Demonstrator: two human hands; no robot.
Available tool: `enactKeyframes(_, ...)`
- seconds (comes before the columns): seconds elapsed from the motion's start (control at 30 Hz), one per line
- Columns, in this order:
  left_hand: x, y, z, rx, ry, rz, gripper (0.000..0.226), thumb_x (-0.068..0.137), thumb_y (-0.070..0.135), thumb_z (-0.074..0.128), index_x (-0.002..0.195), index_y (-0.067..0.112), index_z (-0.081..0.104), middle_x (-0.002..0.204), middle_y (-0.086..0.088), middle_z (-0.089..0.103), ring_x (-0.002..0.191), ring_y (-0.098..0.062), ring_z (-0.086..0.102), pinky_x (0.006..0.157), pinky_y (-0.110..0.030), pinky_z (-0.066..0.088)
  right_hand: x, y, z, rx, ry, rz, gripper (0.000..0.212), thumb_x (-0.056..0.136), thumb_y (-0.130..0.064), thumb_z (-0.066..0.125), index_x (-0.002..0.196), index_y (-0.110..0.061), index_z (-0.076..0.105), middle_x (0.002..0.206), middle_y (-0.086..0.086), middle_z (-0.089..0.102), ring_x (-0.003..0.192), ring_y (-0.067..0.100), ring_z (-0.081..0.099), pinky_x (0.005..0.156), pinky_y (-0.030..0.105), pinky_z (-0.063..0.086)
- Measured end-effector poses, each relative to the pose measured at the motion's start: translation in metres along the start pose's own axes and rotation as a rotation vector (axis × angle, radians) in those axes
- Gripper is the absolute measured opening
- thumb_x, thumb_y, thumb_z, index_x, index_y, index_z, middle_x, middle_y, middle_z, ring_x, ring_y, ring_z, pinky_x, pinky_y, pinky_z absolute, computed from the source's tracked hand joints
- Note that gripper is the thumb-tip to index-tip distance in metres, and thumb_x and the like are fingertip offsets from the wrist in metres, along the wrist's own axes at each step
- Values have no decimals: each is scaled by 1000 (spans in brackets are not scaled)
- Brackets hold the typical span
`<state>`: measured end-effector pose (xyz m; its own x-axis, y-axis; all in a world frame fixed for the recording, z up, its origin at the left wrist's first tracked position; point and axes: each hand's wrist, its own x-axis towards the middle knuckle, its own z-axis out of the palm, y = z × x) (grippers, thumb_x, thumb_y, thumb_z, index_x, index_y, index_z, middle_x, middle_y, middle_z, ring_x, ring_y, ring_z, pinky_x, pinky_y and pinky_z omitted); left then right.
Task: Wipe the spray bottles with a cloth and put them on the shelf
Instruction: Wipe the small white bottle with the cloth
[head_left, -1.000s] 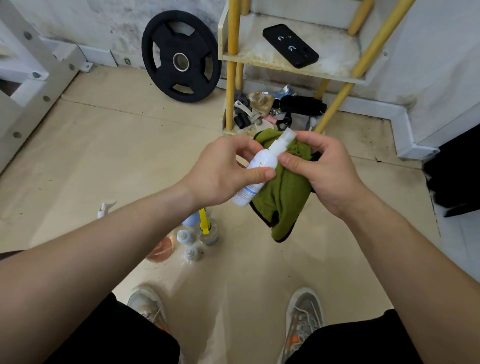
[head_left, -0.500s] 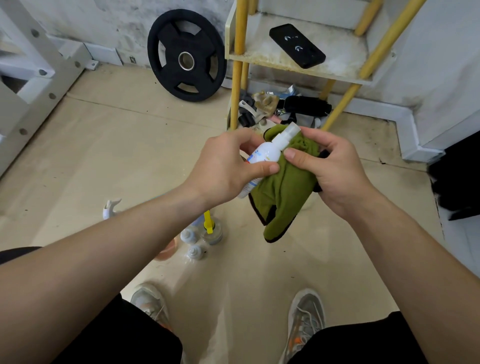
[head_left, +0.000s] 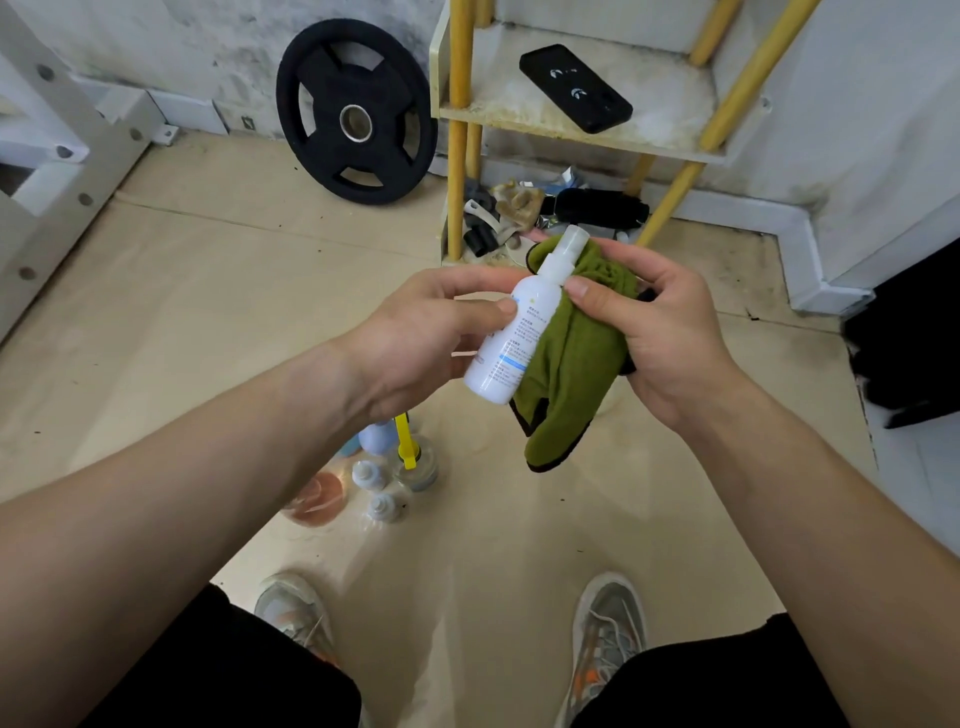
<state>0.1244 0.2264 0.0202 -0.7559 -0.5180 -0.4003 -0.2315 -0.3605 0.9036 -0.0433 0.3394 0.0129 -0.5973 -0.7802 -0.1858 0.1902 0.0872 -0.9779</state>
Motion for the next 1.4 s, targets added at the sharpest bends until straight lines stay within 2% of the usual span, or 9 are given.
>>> enactKeyframes(0.17, -1, -2, 2, -34, 48, 25, 26, 93, 7, 65, 117, 16, 69, 103, -13, 73, 95, -29, 66, 94, -56, 52, -3, 3, 5, -116, 49, -87, 41, 82, -9, 83, 120, -18, 71, 111, 0, 74, 105, 18, 72, 89, 41, 61)
enactKeyframes(0.3, -2, -2, 4, -72, 108, 31, 30, 94, 5, 63, 123, 12, 66, 103, -13, 75, 90, -29, 69, 87, -51, 56, -6, 8, 10, -211, 32, -148, 44, 81, -12, 85, 121, -16, 67, 123, 2, 70, 111, 13, 68, 94, 33, 58)
enactKeyframes(0.4, -1, -4, 6, -95, 136, 40, 31, 93, 4, 65, 123, 11, 66, 105, -12, 75, 87, -25, 72, 78, -41, 59, -8, 12, 14, -286, 11, -175, 48, 75, -21, 89, 117, -24, 64, 131, 2, 67, 117, 15, 66, 100, 39, 56)
enactKeyframes(0.53, 1, -9, 8, -84, 169, 81, 31, 88, 3, 71, 117, 13, 67, 109, -13, 75, 95, -27, 72, 89, -48, 57, -8, 14, 16, -340, 51, -206, 48, 69, -36, 90, 108, -31, 64, 131, 0, 68, 121, 17, 65, 101, 46, 54)
enactKeyframes(0.73, 1, -11, 14, 29, 214, 168, 26, 85, 6, 77, 106, 20, 71, 108, -10, 74, 100, -25, 73, 94, -51, 57, -8, 11, 17, -202, 148, -137, 21, 85, -22, 83, 100, -24, 68, 124, 6, 71, 110, 19, 70, 92, 35, 59)
enactKeyframes(0.87, 2, -10, 13, -84, 208, 136, 24, 89, 2, 71, 110, 14, 69, 100, -11, 76, 91, -27, 73, 91, -47, 58, -8, 11, 17, -213, 70, -133, 30, 81, -15, 85, 103, -24, 66, 131, 9, 67, 116, 20, 67, 98, 41, 57)
enactKeyframes(1.0, 3, -9, 12, -77, 197, 150, 24, 89, 2, 70, 108, 15, 68, 98, -9, 75, 92, -25, 73, 87, -42, 59, -9, 10, 16, -289, 57, -160, 45, 69, -28, 92, 106, -28, 65, 131, 6, 67, 120, 20, 66, 101, 46, 55)
enactKeyframes(1.2, 3, -11, 13, -18, 185, 181, 24, 87, 5, 73, 108, 16, 70, 107, -12, 74, 102, -30, 71, 93, -50, 57, -10, 8, 18, -160, 140, -128, 15, 89, -18, 78, 97, -25, 69, 128, 11, 69, 112, 21, 69, 92, 33, 59)
enactKeyframes(1.4, 3, -6, 12, -102, 121, 162, 29, 96, 3, 61, 124, 8, 64, 109, -22, 69, 93, -27, 68, 83, -44, 55, -4, 8, 13, 119, 46, 31, 20, 92, -10, 71, 112, -16, 70, 134, 14, 66, 115, 30, 69, 87, 41, 61)
